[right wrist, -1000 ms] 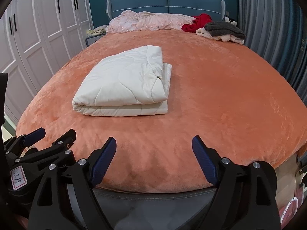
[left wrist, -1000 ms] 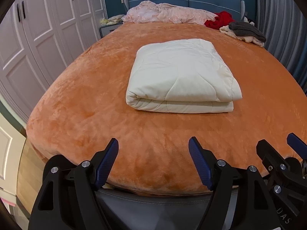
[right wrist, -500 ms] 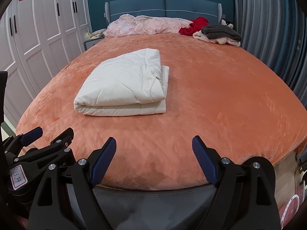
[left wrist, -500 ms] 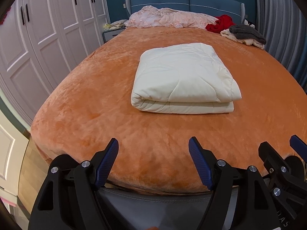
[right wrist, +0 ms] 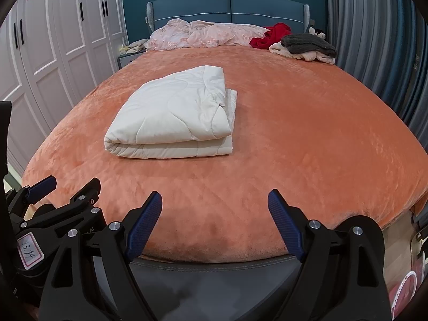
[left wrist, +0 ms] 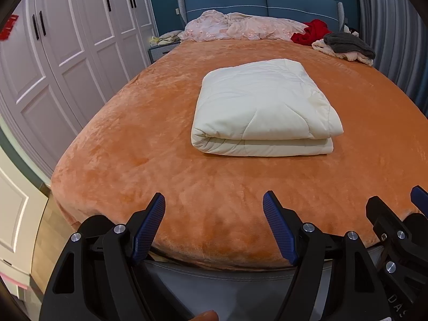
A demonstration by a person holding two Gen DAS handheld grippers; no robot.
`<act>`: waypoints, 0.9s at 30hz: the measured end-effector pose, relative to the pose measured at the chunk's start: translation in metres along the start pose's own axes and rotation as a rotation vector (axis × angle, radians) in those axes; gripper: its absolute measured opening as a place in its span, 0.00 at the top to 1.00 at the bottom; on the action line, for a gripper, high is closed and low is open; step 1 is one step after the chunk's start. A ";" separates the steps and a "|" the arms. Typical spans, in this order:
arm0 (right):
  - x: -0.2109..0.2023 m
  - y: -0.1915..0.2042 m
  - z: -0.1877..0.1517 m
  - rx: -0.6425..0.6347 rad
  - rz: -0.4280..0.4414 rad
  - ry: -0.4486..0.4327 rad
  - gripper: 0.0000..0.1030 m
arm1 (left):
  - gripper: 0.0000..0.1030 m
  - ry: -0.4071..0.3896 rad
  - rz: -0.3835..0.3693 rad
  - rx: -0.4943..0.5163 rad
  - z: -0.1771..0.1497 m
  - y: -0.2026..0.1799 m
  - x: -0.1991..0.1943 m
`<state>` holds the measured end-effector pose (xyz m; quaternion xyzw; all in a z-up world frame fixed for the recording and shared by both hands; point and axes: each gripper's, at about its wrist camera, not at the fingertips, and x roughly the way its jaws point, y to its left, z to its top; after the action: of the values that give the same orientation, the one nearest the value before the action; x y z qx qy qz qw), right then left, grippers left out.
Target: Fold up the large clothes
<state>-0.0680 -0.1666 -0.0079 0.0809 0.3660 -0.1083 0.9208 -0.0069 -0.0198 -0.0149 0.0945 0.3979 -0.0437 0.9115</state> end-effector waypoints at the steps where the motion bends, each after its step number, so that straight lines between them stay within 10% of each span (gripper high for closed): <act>1: 0.000 0.000 0.000 0.000 0.000 0.000 0.24 | 0.29 0.000 0.000 0.000 0.000 0.000 0.000; 27: 0.000 -0.001 0.000 0.000 -0.001 0.000 0.24 | 0.29 0.004 -0.002 -0.008 -0.001 0.003 0.001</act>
<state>-0.0680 -0.1673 -0.0079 0.0806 0.3659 -0.1090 0.9207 -0.0069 -0.0163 -0.0161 0.0904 0.4000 -0.0428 0.9110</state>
